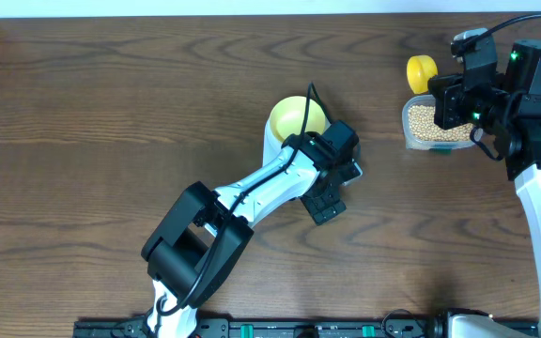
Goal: Scoop item into bowl and weigh 50g on scale
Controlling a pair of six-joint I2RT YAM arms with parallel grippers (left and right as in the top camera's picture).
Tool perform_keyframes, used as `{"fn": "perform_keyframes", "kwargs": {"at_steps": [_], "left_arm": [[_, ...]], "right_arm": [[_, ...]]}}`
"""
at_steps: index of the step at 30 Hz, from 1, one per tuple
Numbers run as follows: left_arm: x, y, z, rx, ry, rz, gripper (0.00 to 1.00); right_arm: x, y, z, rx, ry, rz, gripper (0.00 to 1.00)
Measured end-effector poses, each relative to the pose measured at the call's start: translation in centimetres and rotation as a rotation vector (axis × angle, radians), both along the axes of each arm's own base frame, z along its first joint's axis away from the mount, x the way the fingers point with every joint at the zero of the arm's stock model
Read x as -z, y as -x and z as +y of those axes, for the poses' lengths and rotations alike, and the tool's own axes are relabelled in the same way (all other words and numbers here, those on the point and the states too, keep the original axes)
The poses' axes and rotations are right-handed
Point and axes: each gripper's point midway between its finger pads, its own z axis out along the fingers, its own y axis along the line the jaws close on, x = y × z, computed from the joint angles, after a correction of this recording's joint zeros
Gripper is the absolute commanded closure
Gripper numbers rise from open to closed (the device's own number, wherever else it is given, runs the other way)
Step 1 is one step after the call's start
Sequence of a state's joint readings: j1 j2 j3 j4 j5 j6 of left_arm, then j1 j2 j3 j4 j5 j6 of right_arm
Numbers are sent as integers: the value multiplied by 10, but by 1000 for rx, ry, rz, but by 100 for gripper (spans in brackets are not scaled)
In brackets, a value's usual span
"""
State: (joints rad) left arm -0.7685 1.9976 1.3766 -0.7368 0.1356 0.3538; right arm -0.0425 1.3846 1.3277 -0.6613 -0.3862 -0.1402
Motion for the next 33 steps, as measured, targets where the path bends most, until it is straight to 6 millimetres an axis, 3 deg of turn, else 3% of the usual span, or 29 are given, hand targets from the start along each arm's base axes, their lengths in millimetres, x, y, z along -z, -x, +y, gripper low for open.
{"fn": "perform_keyframes", "kwargs": {"at_steps": [7,14,19,24,26,27,30,33], "left_arm": [[-11,3,-2,5,15,12,2],[-79,-11,-1,-6,101,-159,2],[-118,-20,8,-39,144,-257,2],[-174,-59,56,-274,242,-383,2],[-192,-72,81,-373,270,-424,2],[-209,-80,105,-459,287,-466,2],[-220,-83,119,-506,299,-493,2],[-218,-83,126,-532,289,-481,2]], "right_arm": [[-1,-1,0,0,0,-3,99],[-1,-1,0,0,0,-3,99],[-1,0,0,0,0,-3,99],[0,0,0,0,0,-2,99],[0,0,0,0,0,-2,99],[0,0,0,0,0,-3,99],[0,0,0,0,0,-2,99],[0,0,0,0,0,-3,99]]}}
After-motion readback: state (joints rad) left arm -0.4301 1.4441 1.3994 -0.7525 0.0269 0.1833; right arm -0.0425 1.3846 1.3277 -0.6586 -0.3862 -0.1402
